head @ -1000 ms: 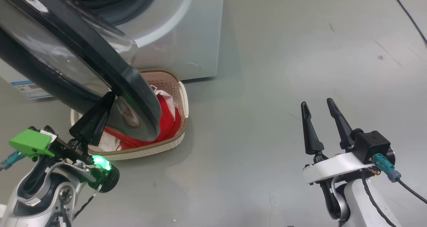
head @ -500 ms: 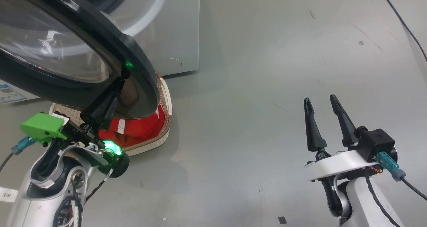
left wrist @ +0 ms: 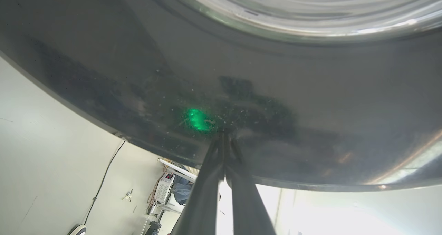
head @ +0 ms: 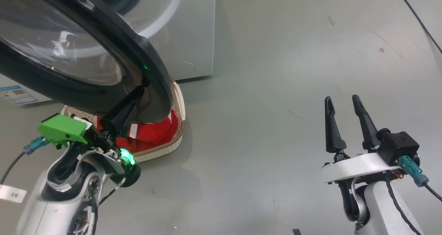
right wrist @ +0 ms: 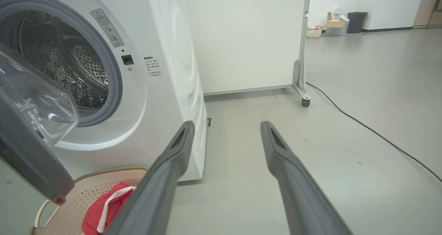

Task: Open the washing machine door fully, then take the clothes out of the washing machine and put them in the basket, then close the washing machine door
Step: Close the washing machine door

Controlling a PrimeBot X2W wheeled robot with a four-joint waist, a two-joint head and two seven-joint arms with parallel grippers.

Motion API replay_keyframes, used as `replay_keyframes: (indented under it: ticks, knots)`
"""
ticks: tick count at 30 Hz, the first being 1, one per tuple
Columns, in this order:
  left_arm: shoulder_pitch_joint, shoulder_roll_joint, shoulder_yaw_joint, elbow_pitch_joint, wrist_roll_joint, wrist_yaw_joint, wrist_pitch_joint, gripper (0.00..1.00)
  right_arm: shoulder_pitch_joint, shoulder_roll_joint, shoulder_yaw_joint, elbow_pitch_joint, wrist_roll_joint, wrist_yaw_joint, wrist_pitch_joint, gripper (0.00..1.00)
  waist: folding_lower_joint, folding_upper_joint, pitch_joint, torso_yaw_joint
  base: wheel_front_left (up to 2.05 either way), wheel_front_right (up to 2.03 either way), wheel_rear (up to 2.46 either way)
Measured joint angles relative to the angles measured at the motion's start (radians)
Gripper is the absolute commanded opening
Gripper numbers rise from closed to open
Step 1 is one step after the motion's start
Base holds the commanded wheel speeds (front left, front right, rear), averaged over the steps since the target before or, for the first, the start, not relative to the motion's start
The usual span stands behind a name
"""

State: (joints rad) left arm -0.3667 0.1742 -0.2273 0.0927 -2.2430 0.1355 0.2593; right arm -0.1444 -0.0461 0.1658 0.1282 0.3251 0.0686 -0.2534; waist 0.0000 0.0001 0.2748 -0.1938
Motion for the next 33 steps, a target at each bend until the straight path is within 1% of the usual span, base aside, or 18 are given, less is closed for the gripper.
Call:
replay_keyframes:
  ticks: [2,6,8,10,14,16,19,21,22,26,30,33]
  knots:
    - [0.001,0.004,-0.021,0.007,0.032,-0.001,0.013,0.0,0.0,0.0,-0.002,-0.002,0.0,0.0,0.0,1.0,0.0,0.0,-0.009,0.01,0.0,0.0,0.0]
    - [0.025,0.04,-0.073,0.014,0.107,-0.019,0.031,0.0,0.0,0.0,-0.008,-0.002,0.0,0.001,0.0,1.0,0.0,0.0,-0.032,0.031,0.0,0.0,0.0]
    - [0.049,0.044,-0.097,0.018,0.125,-0.031,0.031,0.0,0.002,0.0,-0.015,-0.002,-0.001,0.001,0.0,1.0,0.0,0.0,-0.044,0.045,0.0,0.0,0.0]
    - [0.069,0.051,-0.119,0.024,0.17,-0.048,0.031,0.0,0.009,0.0,-0.02,-0.001,-0.002,0.001,0.0,1.0,0.0,0.0,-0.056,0.06,0.0,0.0,0.0]
    - [0.09,0.114,-0.175,0.03,0.302,-0.085,0.028,0.0,0.019,0.0,-0.027,0.002,-0.006,0.002,0.0,1.0,0.0,0.0,-0.08,0.096,0.0,0.0,0.0]
    - [0.101,0.135,-0.192,0.031,0.354,-0.1,0.012,0.0,0.026,0.0,-0.029,0.002,-0.011,0.006,0.0,1.0,0.0,0.0,-0.092,0.116,0.0,0.0,0.0]
    - [0.114,0.142,-0.198,0.035,0.417,-0.13,-0.023,0.0,0.035,0.0,-0.032,0.002,-0.011,0.01,0.0,1.0,0.0,0.0,-0.108,0.147,0.0,0.0,0.0]
    - [0.117,0.144,-0.194,0.037,0.437,-0.146,-0.057,0.0,0.037,0.0,-0.032,0.002,-0.014,0.011,0.0,1.0,0.0,0.0,-0.119,0.169,0.0,0.0,0.0]
    - [0.119,0.166,-0.201,0.039,0.52,-0.165,-0.089,0.0,0.044,0.0,-0.032,0.002,-0.019,0.012,0.0,1.0,0.0,0.0,-0.13,0.191,0.0,0.0,0.0]
    - [0.125,0.211,-0.204,0.049,0.657,-0.197,-0.171,0.0,0.061,0.0,-0.032,0.002,-0.021,0.012,0.0,1.0,0.0,-0.0001,-0.149,0.233,0.0,0.0,0.0]
    - [0.139,0.232,-0.198,0.057,0.771,-0.211,-0.269,0.0,0.072,0.001,-0.026,0.003,-0.026,0.018,0.0,1.0,0.0,0.0,-0.165,0.27,0.0,0.0,0.0]
    - [0.164,0.248,-0.19,0.059,0.844,-0.212,-0.346,0.0,0.073,0.001,-0.012,0.006,-0.026,0.022,0.0,1.0,0.0,0.0,-0.177,0.289,0.0,0.0,0.0]
